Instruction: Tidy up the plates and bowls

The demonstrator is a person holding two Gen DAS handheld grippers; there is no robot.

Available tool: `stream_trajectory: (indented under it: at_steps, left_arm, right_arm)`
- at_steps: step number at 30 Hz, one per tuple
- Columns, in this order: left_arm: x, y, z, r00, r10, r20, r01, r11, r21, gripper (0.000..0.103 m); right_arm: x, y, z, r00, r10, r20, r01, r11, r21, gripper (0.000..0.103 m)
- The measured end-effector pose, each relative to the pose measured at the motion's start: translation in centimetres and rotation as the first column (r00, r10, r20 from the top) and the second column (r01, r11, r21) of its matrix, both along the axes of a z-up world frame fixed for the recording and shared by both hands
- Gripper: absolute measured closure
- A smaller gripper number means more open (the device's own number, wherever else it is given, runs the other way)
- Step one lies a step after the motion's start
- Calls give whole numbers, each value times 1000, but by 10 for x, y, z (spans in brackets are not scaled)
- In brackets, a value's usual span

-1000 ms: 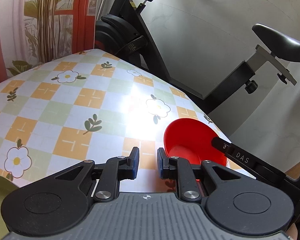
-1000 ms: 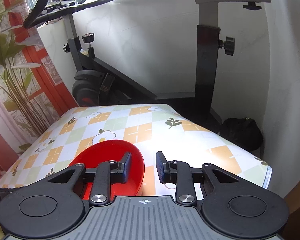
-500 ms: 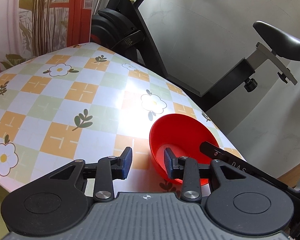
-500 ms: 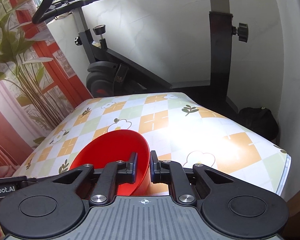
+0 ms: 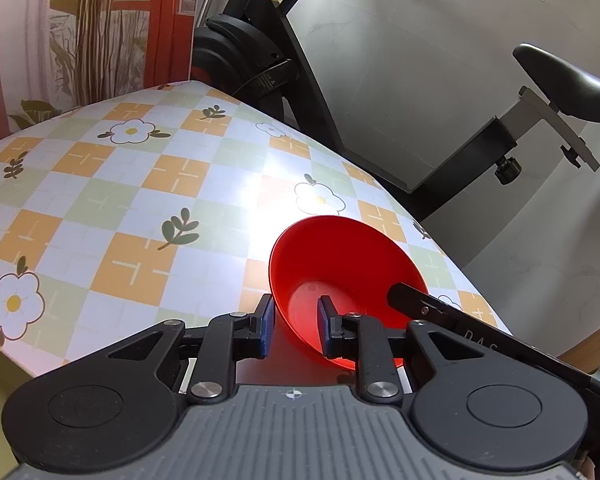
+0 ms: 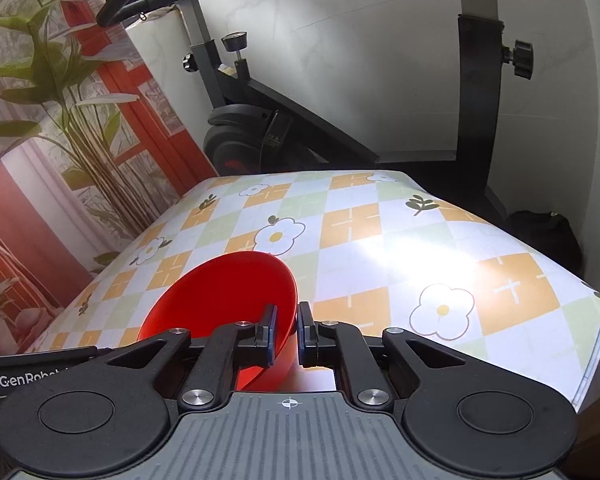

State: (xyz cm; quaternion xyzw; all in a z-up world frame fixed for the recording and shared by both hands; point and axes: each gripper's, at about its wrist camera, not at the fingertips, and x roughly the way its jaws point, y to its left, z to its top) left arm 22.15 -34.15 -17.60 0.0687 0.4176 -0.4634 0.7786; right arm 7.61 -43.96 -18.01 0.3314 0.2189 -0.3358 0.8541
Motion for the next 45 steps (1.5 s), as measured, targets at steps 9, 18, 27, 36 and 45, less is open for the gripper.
stream_trajectory:
  at_steps: [9, 18, 27, 36, 45]
  left_arm:
    - [1, 28, 31, 997, 35, 63, -34, 999, -29, 81]
    - [12, 81, 79, 984, 135, 117, -124, 987, -98, 81]
    - [24, 151, 118, 950, 280, 141, -257, 953, -161, 81]
    - [41, 235, 144, 897, 412, 157, -382, 904, -190, 81]
    - [70, 302, 148, 852, 493, 175, -469, 868, -161, 81]
  right_arm:
    - [16, 18, 30, 995, 93, 24, -92, 994, -52, 94]
    - [52, 54, 80, 969, 241, 53, -233, 964, -125, 93]
    - [102, 110, 133, 913, 403, 64, -384, 901, -199, 93]
    - [161, 189, 167, 825, 564, 46, -538, 807, -242, 91]
    - [221, 250, 158, 757, 651, 59, -630, 751, -197, 91]
